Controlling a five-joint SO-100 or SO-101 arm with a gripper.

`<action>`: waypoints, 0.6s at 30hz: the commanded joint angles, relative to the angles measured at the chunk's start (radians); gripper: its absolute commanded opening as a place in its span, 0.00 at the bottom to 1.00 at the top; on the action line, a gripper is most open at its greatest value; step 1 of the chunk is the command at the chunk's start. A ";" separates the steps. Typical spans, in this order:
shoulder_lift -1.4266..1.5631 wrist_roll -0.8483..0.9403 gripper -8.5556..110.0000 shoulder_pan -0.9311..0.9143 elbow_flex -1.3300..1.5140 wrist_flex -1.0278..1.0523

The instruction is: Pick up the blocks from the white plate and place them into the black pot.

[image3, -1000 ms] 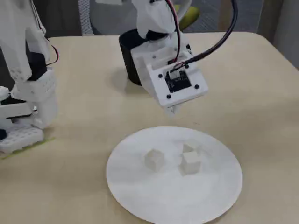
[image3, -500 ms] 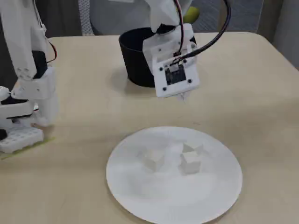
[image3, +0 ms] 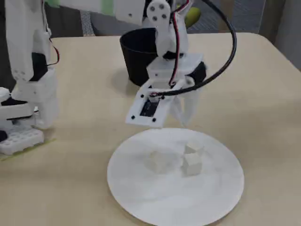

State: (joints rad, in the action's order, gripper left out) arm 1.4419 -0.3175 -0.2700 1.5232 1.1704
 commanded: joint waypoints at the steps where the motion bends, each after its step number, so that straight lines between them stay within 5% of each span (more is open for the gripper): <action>1: -0.009 -0.028 0.05 -0.008 -0.072 0.000; 7: -0.140 0.021 0.33 0.003 -0.255 0.156; 18: -0.293 -0.069 0.35 -0.023 -0.491 0.382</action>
State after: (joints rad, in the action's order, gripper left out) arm 1.1382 -0.3620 -0.2823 1.0845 1.5079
